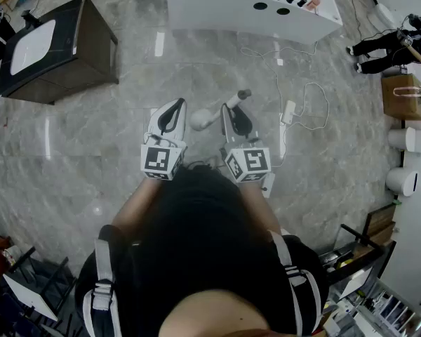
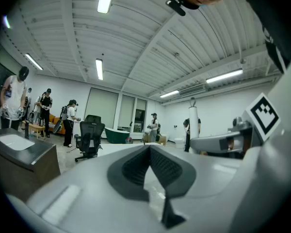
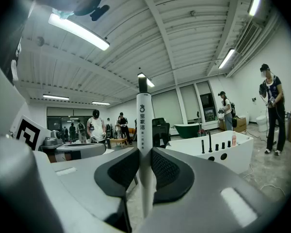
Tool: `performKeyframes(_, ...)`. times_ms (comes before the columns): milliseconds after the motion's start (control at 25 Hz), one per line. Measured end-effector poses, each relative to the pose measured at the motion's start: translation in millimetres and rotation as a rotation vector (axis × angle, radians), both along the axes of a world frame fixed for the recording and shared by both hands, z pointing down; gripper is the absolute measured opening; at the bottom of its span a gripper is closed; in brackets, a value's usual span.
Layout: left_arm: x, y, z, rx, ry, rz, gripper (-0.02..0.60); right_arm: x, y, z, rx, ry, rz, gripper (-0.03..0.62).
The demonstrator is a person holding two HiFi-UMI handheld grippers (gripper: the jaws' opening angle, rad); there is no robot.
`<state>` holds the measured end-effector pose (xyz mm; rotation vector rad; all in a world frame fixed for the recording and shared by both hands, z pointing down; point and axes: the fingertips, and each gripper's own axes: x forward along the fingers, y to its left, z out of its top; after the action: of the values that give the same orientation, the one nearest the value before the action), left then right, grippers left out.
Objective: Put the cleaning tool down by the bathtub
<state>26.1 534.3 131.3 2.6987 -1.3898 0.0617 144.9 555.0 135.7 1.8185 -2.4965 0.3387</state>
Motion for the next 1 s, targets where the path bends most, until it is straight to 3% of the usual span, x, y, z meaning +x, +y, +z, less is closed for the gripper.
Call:
performKeyframes(400, -12.5, -4.2, 1.7, 0.0, 0.006, -0.001, 0.009, -10.0, -5.5, 1.9, 0.002, -0.017, -0.002, 0.08)
performKeyframes(1000, -79.5, -21.9, 4.8, 0.012, 0.028, 0.01, 0.009, -49.0, -25.6, -2.9, 0.024, 0.013, 0.072, 0.08)
